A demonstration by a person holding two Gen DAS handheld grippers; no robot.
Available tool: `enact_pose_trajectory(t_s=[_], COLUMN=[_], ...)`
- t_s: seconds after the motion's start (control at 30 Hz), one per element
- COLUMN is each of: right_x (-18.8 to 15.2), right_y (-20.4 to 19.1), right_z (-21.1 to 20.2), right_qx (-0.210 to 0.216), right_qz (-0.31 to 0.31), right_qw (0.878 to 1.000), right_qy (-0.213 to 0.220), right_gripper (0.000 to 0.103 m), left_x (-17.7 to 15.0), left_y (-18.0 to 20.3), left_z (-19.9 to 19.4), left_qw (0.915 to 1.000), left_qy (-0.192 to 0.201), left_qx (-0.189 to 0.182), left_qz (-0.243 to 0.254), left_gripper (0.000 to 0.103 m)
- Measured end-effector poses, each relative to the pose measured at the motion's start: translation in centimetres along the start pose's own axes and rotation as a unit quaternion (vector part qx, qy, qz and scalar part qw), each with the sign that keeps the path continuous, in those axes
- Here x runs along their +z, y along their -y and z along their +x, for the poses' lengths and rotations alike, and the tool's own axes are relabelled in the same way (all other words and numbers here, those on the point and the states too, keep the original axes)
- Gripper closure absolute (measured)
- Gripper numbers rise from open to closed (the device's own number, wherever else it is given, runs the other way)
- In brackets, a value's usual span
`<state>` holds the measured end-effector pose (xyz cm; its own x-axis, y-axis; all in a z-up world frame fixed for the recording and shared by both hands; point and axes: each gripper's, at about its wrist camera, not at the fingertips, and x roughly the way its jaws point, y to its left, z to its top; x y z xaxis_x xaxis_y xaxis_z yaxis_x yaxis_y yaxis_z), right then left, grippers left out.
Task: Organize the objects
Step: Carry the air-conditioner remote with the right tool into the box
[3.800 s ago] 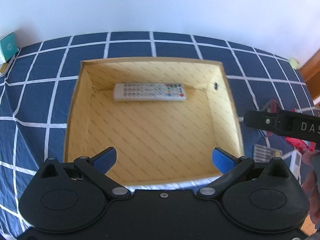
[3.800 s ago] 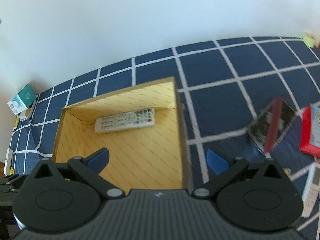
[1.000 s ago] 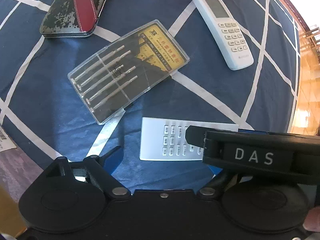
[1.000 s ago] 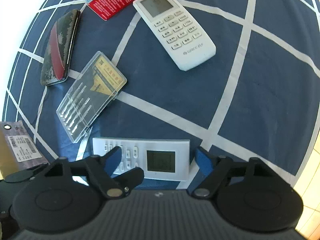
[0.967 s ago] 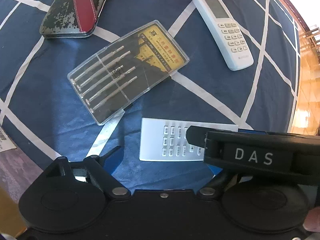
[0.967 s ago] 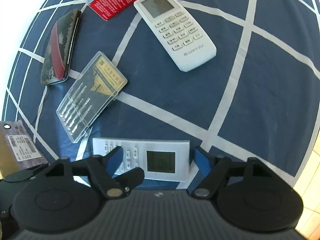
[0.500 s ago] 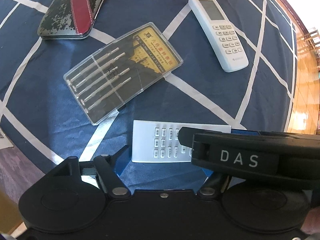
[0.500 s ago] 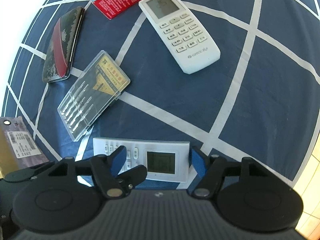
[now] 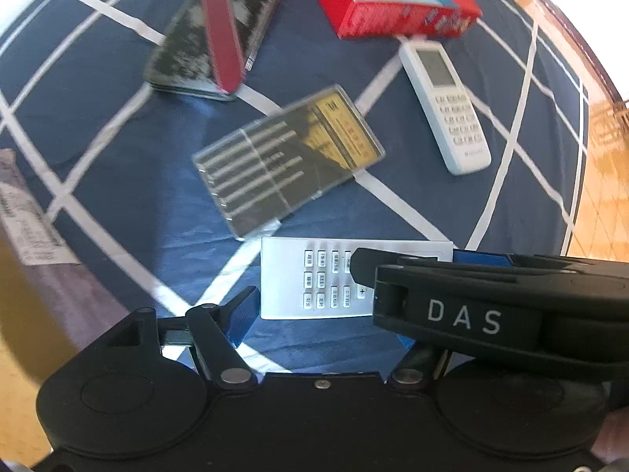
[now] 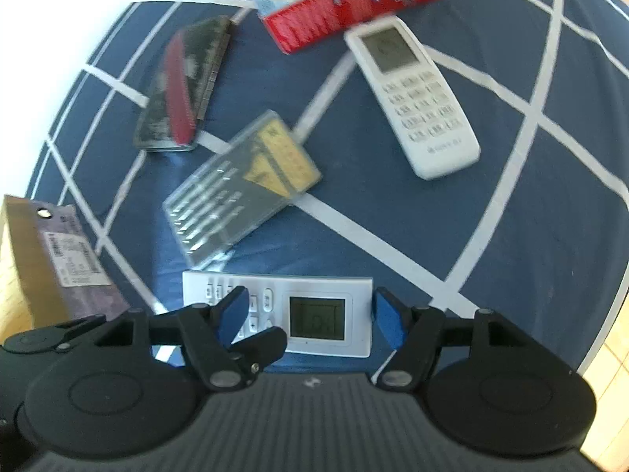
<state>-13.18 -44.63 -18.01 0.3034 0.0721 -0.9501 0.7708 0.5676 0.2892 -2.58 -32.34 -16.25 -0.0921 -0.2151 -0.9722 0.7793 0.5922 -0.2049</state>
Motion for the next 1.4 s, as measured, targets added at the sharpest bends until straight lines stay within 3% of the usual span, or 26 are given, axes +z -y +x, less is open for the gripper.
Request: enact_pose_trajectory(t_s=[0.4, 0.7, 1.03, 1.4], right_x=[-0.3, -1.2, -1.8, -3.4], right_y=[-5.8, -10.7, -16.4, -23.1], right_z=[-4.5, -7.1, -8.0, -6.9], right_qx=[0.030, 0.062, 0.103, 0.136], right_qz=[-0.086, -0.165, -0.268, -0.374], right_qw=[0.995, 0.983, 0.958, 0.917], right_qy=[0.036, 0.048, 0.024, -0.016], right_gripper=[0.034, 0.034, 0.034, 0.034], left_x=[-2.0, -4.3, -7.0, -10.7], left_y=[-1.7, -3.9, -6.8, -11.0], left_z=[-7.0, -11.6, -15.1, -16.9], left_qw=[0.9955, 0.9834, 0.9579, 0.9182], left_qy=[0.071, 0.120, 0.148, 0.165], left_qx=[0.027, 0.056, 0.095, 0.126], left_qz=[-0.057, -0.124, -0.227, -0.337], left_gripper=[0.035, 0.035, 0.035, 0.035])
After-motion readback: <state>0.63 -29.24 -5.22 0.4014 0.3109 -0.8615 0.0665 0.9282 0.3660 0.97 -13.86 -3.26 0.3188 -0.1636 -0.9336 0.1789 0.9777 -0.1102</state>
